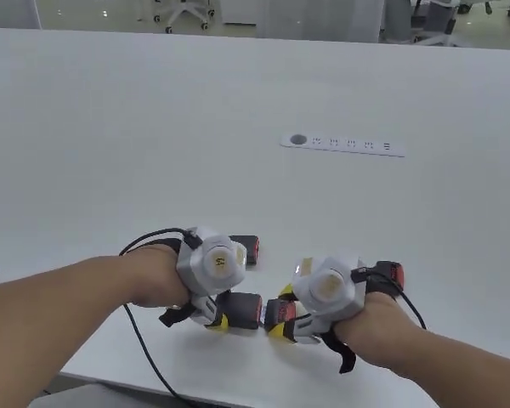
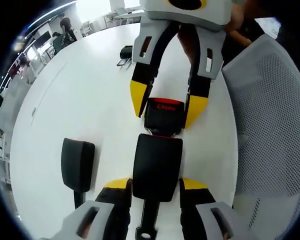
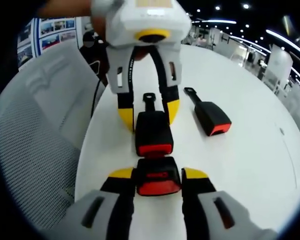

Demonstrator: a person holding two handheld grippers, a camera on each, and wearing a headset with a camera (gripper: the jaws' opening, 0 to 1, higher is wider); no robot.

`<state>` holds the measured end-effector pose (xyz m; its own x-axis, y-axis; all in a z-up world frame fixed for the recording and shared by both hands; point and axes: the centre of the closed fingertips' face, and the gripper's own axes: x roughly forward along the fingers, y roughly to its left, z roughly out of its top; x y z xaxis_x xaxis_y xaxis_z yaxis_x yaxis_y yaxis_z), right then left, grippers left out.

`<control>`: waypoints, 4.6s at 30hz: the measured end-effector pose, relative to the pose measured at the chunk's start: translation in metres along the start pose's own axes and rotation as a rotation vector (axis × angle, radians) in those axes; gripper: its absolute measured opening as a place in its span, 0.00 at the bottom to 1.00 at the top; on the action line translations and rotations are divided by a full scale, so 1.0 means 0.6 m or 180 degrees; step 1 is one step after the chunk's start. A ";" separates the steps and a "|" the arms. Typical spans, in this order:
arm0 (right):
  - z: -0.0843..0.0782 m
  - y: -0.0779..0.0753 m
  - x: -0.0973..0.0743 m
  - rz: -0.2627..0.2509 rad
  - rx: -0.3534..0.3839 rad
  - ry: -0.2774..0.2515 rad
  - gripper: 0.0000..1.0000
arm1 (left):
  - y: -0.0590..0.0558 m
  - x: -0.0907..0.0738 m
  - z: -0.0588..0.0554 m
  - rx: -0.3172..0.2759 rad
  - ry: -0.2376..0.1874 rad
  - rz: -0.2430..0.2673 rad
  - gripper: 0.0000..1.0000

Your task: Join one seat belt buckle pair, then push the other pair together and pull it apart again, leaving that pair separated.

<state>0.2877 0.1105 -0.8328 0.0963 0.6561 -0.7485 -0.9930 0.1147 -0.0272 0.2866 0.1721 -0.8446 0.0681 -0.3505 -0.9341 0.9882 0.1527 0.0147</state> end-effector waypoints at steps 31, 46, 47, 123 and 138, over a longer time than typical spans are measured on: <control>-0.143 -0.176 -0.181 -0.0510 0.0151 0.0281 0.39 | 0.168 -0.064 0.027 -0.0071 -0.0249 0.0453 0.51; -0.231 -0.199 -0.193 -0.0448 0.0286 0.0498 0.40 | 0.193 -0.021 0.012 -0.0013 -0.0064 0.0328 0.49; -0.232 -0.199 -0.191 -0.0442 0.0262 0.0519 0.40 | 0.196 -0.019 0.009 -0.0040 -0.0057 0.0315 0.49; -0.020 -0.187 0.009 -0.0096 -0.0046 0.0185 0.35 | 0.181 0.000 0.012 0.0188 0.0060 -0.0048 0.32; 0.000 -0.183 0.026 -0.0003 -0.0114 0.0051 0.32 | 0.180 0.000 0.012 0.0296 0.0004 -0.0065 0.31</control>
<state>0.3980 0.1082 -0.8412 0.0963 0.6440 -0.7589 -0.9948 0.0883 -0.0514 0.3945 0.1820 -0.8402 0.0477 -0.3516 -0.9349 0.9978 0.0592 0.0287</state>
